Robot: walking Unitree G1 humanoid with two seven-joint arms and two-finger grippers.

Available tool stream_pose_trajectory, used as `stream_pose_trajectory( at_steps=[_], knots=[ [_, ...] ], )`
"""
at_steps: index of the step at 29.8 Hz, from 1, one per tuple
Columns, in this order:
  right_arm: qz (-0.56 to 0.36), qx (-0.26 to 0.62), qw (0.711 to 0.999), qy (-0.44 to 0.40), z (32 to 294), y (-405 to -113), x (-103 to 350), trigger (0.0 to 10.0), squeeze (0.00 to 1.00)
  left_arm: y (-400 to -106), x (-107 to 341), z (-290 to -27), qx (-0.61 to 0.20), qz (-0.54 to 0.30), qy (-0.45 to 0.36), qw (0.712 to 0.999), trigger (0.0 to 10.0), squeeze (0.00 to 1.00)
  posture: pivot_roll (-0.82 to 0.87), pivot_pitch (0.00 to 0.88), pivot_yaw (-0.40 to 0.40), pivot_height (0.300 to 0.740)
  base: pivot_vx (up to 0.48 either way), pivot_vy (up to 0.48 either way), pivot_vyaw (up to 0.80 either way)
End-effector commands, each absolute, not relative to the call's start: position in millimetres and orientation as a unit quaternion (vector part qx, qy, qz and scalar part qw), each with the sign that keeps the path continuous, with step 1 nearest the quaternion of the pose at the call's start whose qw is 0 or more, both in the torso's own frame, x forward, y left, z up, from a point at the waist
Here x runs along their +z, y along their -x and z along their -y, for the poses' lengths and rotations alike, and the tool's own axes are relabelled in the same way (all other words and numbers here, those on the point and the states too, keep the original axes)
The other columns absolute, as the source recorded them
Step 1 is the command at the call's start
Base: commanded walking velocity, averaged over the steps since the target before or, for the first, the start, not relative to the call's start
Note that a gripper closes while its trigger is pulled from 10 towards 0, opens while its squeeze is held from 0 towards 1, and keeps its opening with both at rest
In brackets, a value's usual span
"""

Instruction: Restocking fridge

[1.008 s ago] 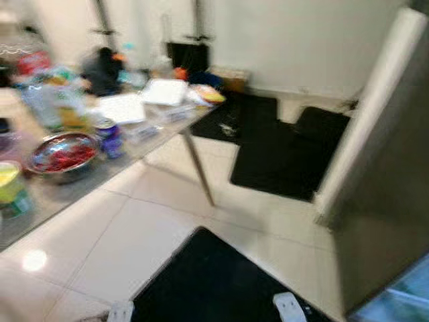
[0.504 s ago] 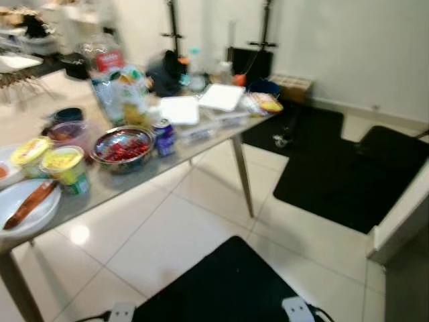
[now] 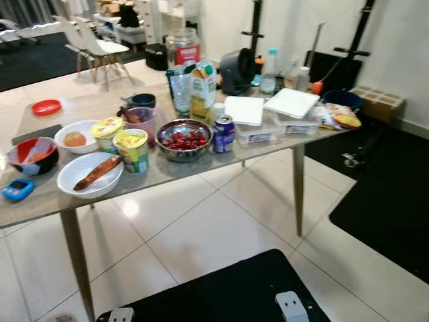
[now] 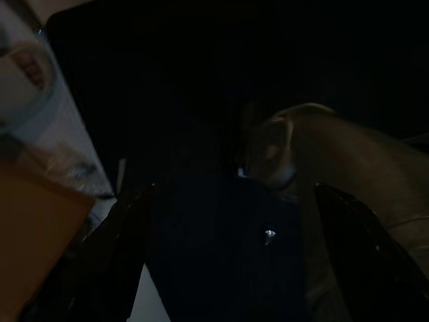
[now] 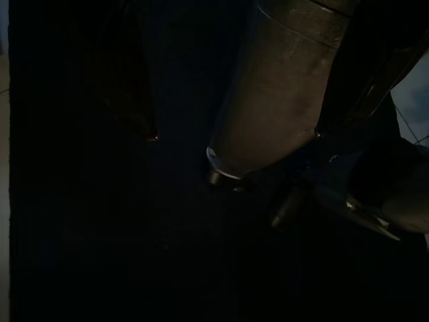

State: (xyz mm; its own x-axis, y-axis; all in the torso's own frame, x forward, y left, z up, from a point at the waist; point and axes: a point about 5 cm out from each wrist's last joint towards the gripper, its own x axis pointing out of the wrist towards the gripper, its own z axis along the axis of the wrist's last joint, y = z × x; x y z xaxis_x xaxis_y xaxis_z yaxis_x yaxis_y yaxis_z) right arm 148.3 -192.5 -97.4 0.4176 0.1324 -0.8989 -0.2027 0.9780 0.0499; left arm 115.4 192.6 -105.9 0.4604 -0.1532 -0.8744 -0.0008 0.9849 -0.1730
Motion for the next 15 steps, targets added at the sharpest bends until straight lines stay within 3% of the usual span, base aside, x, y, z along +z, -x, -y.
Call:
stream_pose_trajectory(
  at_steps=[1,9,15],
  knots=[
    [-0.531,0.099,0.841,0.032,191.5,-148.4,-97.5,10.0,0.0,-113.8,-107.1,-188.6,-0.051,-0.523,0.079,0.847,10.0,0.0,-0.02,0.0,-0.003,0.74,0.0,0.0,0.74],
    [-0.531,0.095,0.841,0.038,192.7,-148.6,-97.5,10.0,0.0,-113.2,-107.4,-188.0,-0.048,-0.524,0.081,0.847,10.0,0.0,-0.02,0.0,-0.003,0.74,0.0,0.0,0.74],
    [-0.531,0.088,0.842,0.049,194.1,-149.3,-97.3,10.0,0.0,-113.6,-107.3,-188.1,-0.046,-0.523,0.082,0.847,10.0,0.0,-0.02,0.0,-0.004,0.74,0.0,0.0,0.0]
  ],
)
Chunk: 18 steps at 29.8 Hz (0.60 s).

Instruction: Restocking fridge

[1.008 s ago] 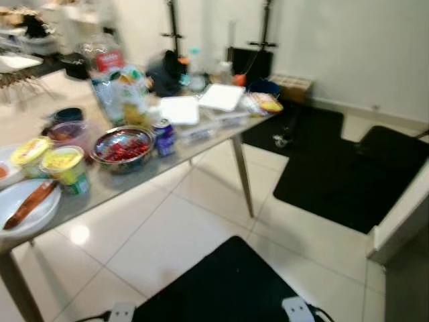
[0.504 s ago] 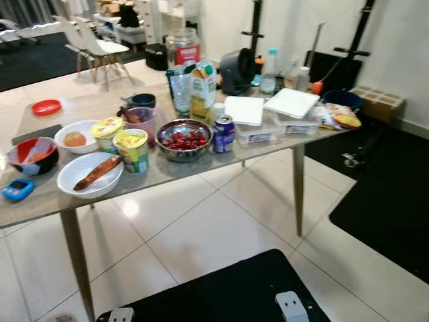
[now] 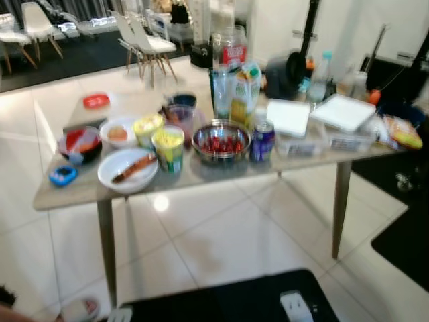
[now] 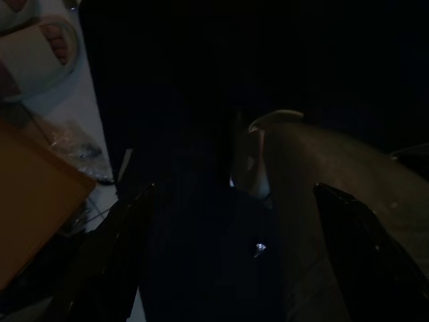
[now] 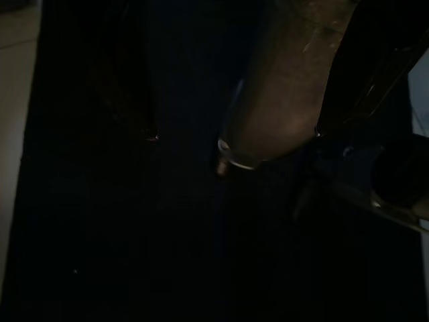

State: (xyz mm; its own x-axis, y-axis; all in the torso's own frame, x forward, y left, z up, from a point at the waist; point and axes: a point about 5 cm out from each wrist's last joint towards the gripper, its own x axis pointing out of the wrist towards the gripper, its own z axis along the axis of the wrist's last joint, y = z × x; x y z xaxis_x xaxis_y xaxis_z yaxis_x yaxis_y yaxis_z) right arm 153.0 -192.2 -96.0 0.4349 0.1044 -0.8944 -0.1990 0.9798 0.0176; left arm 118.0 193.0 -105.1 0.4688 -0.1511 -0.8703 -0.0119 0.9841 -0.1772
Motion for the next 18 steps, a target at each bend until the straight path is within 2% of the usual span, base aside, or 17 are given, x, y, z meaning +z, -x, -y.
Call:
stream_pose_trajectory(
  at_steps=[1,18],
  knots=[
    [-0.53,0.087,0.842,0.05,194.1,-149.4,-97.3,10.0,0.0,-113.7,-107.3,-188.2,-0.045,-0.523,0.083,0.847,10.0,0.0,-0.02,0.0,-0.004,0.74,0.0,0.0,0.0],
    [-0.53,0.088,0.842,0.054,194.5,-148.5,-97.5,10.0,0.0,-115.2,-106.8,-188.4,-0.043,-0.521,0.093,0.847,10.0,0.0,-0.03,0.0,-0.002,0.74,0.0,0.0,0.0]
  ],
)
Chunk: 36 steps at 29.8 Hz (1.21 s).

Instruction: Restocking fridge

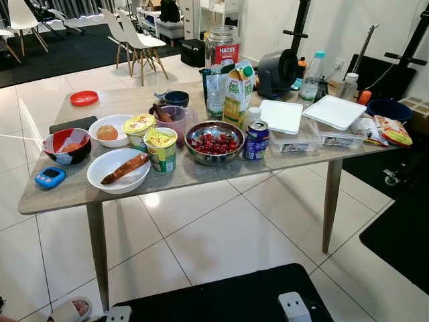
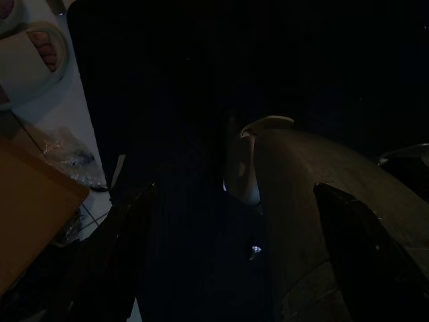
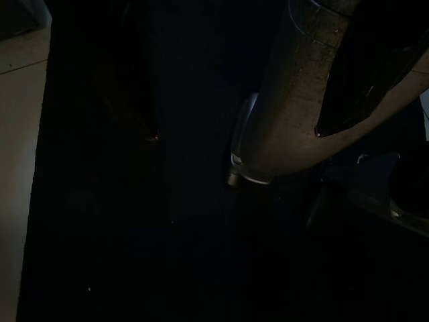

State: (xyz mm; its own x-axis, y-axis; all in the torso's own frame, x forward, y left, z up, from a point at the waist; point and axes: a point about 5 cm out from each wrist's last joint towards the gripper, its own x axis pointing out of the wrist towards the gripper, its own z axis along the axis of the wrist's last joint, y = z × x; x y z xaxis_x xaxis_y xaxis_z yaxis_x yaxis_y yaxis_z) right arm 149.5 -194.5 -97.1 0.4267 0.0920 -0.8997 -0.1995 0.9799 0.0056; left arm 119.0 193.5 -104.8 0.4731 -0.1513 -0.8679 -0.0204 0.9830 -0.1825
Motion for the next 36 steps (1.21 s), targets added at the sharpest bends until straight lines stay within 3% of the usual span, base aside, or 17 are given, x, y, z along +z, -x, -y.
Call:
stream_pose_trajectory(
  at_steps=[1,20,36],
  knots=[
    [-0.528,0.101,0.841,0.057,192.6,-149.2,-97.3,10.0,0.0,-115.1,-106.8,-188.4,-0.043,-0.521,0.093,0.847,10.0,0.0,-0.03,0.0,0.0,0.74,0.0,0.0,0.8],
    [-0.53,0.095,0.841,0.053,192.0,-146.7,-98.4,10.0,0.0,-115.2,-106.8,-188.9,-0.039,-0.521,0.096,0.847,10.0,0.0,-0.03,0.0,0.0,0.74,0.0,0.0,0.77],
    [-0.526,0.086,0.844,0.061,195.3,-151.0,-96.5,10.0,0.0,-115.4,-106.6,-189.6,-0.038,-0.521,0.094,0.847,10.0,0.0,-0.03,0.0,-0.004,0.74,0.0,0.0,0.0]
  ],
)
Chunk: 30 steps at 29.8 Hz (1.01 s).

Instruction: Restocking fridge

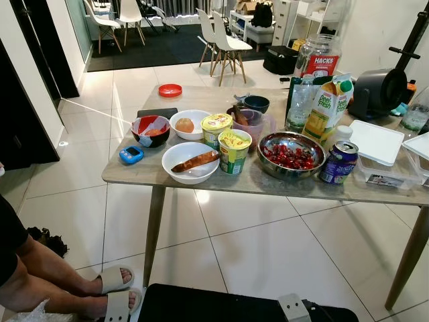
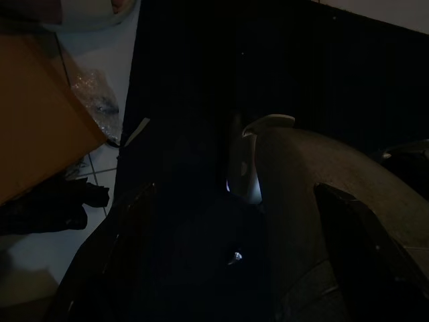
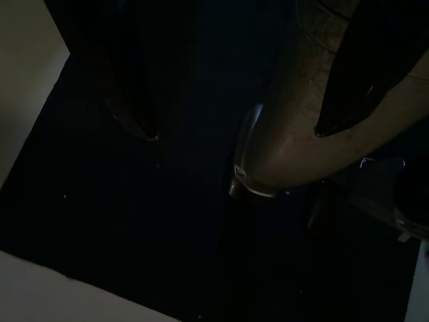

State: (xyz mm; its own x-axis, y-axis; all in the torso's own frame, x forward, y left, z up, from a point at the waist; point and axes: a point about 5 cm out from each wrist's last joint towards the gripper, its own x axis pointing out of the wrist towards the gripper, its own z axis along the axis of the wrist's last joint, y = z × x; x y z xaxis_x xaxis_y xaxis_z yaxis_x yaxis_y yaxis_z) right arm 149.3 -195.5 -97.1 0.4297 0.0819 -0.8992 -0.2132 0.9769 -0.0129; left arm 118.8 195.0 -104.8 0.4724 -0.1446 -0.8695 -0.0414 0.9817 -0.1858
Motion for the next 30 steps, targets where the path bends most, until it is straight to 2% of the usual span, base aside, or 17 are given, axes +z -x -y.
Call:
stream_pose_trajectory(
  at_steps=[1,6,12,30],
  knots=[
    [-0.526,0.086,0.844,0.061,195.3,-151.0,-96.5,10.0,0.0,-115.4,-106.6,-189.6,-0.038,-0.521,0.094,0.847,10.0,0.0,-0.03,0.0,-0.004,0.74,0.0,0.0,0.0],
    [-0.526,0.085,0.844,0.062,196.0,-150.4,-96.7,10.0,0.0,-114.7,-107.1,-188.7,-0.035,-0.524,0.106,0.844,10.0,0.0,-0.03,0.0,-0.003,0.74,0.0,-0.105,0.0],
    [-0.528,0.083,0.843,0.059,195.7,-149.4,-97.1,10.0,0.0,-115.2,-106.8,-189.4,-0.03,-0.522,0.114,0.845,10.0,0.0,-0.03,0.0,-0.002,0.74,0.0,-0.436,0.0],
    [-0.527,0.083,0.844,0.056,194.6,-148.7,-97.5,10.0,0.0,-117.7,-105.7,-191.2,-0.025,-0.513,0.107,0.851,10.0,0.0,-0.03,0.0,-0.004,0.74,0.0,0.0,0.0]
  ],
)
